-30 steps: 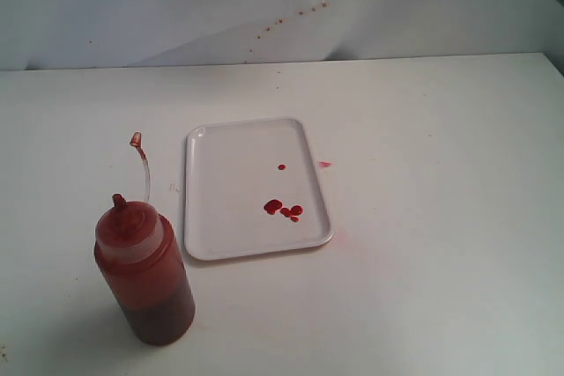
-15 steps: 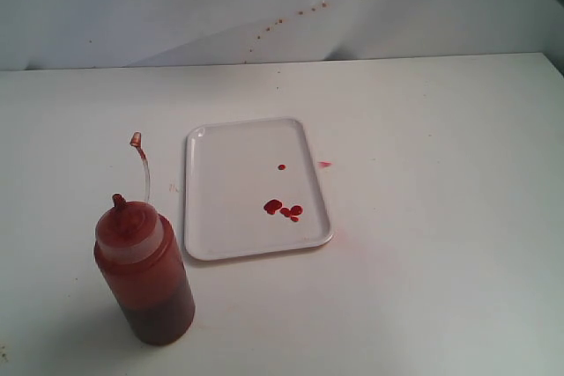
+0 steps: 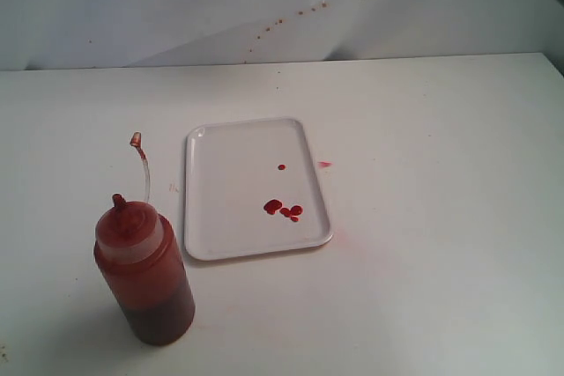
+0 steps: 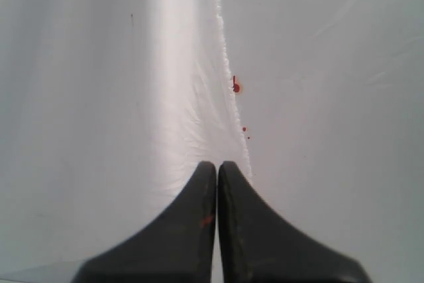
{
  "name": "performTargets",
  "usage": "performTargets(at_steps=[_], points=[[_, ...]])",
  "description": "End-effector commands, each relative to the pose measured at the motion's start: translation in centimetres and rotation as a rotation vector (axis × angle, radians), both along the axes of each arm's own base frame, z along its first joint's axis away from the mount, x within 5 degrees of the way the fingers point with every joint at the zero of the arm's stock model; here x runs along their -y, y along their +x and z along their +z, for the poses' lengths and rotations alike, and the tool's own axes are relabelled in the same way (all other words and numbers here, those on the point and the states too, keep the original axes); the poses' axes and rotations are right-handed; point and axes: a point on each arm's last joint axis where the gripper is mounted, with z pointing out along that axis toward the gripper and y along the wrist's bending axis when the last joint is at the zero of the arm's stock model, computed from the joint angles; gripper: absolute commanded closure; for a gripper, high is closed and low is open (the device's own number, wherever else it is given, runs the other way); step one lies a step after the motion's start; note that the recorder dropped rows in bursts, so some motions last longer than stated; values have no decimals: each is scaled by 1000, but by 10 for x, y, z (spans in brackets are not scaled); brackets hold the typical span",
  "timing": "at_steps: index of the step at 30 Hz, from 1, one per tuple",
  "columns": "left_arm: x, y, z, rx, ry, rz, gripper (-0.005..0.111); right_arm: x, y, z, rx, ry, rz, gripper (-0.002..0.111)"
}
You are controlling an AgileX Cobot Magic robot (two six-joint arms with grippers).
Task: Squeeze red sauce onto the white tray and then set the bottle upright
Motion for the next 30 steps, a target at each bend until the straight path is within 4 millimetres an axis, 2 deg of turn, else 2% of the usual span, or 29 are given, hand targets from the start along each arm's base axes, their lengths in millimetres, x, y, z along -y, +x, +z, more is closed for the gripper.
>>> performTargets(at_steps=[1, 30], points=[[1, 0, 1, 18, 2, -6, 107, 1, 0, 2, 15, -4, -9, 107], [1, 0, 0, 16, 20, -11, 107, 1, 0, 2, 15, -5, -9, 107]])
